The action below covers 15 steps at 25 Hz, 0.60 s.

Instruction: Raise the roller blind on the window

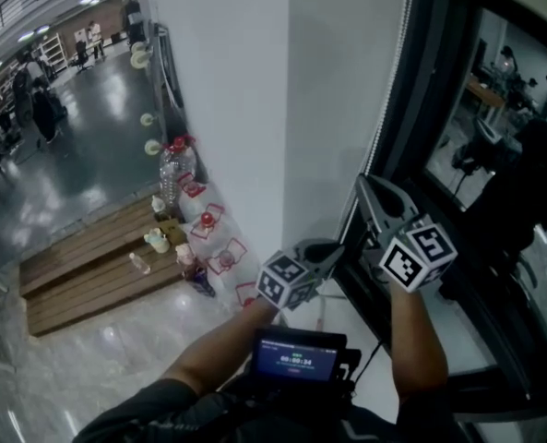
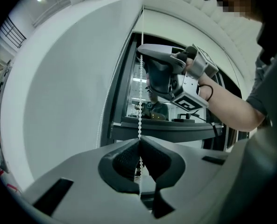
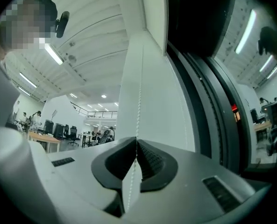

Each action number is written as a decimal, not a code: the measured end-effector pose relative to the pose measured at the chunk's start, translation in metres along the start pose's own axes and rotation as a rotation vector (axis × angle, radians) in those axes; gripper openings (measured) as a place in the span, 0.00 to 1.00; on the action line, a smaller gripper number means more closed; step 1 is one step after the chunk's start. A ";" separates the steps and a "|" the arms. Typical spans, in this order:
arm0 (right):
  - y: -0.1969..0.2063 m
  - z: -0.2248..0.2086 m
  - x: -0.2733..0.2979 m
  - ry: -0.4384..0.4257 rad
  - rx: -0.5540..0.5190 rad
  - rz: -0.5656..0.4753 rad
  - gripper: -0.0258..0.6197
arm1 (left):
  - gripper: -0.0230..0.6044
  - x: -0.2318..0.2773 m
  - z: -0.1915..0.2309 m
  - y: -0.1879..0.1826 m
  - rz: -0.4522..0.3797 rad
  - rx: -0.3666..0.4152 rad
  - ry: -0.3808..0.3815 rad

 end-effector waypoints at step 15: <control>0.038 0.006 -0.005 0.007 -0.043 0.030 0.05 | 0.04 0.002 0.003 0.035 0.053 -0.053 0.016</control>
Point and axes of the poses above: the fingertips, and each gripper's own axes: x forward along the fingers, z to its left, y out of its underside, the point moved 6 cm from there along -x, backward along the fingers, and after that the axes turned 10 degrees about y, right-handed, at the moved point
